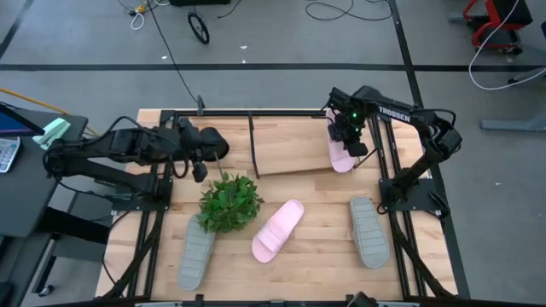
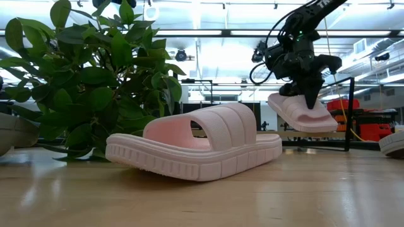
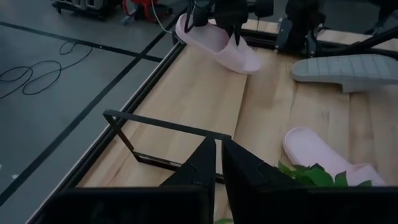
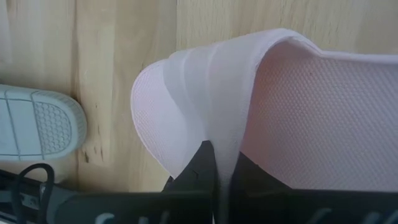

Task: Pick and place slides into the shelf
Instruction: Put the right pink slide on the shelf, then put the pink slide on the shelf

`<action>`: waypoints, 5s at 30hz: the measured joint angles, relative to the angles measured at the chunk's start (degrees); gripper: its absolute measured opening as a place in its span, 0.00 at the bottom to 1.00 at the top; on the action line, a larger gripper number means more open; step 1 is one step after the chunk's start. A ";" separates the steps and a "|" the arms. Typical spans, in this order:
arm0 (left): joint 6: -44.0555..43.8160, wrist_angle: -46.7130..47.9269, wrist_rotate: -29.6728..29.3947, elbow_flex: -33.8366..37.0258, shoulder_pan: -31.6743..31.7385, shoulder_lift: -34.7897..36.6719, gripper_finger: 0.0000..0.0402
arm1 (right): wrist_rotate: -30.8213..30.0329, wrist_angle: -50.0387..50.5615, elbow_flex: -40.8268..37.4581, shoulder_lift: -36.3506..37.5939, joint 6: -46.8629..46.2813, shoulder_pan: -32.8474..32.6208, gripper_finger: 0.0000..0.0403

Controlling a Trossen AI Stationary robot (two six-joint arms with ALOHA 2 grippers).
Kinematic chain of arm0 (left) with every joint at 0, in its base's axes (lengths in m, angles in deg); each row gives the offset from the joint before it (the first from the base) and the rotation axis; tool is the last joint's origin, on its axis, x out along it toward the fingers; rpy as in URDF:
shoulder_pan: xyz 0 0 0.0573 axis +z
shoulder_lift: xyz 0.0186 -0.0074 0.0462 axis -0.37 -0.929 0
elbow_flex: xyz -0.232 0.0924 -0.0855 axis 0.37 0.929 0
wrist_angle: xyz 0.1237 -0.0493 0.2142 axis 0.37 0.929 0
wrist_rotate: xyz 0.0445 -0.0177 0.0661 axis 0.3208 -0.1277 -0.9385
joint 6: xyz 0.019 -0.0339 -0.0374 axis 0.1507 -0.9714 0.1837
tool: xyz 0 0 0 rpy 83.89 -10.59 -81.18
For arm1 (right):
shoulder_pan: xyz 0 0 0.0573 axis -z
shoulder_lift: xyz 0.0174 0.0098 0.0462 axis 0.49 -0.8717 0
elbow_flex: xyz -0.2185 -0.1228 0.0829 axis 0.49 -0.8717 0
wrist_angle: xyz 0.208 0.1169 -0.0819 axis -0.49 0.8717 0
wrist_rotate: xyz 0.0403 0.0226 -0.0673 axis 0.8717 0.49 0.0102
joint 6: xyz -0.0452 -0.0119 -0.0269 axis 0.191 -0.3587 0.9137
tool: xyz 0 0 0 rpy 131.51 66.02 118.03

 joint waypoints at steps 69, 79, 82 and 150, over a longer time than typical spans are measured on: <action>-0.18 -0.12 1.68 0.01 0.00 -0.56 0.04 | -5.90 -4.84 -3.86 2.31 -8.02 -0.14 0.66; -0.12 -0.12 1.67 0.01 -0.02 -0.53 0.03 | -8.21 -2.98 3.62 2.35 -7.51 -0.05 0.68; -0.12 -0.12 1.68 -0.01 -0.02 -0.53 0.03 | -7.95 -0.13 6.93 2.35 -8.32 -0.59 0.68; -10.37 -8.43 18.64 -0.01 -17.46 -5.90 0.04 | -17.46 -66.67 -15.86 1.87 -111.22 -64.03 0.60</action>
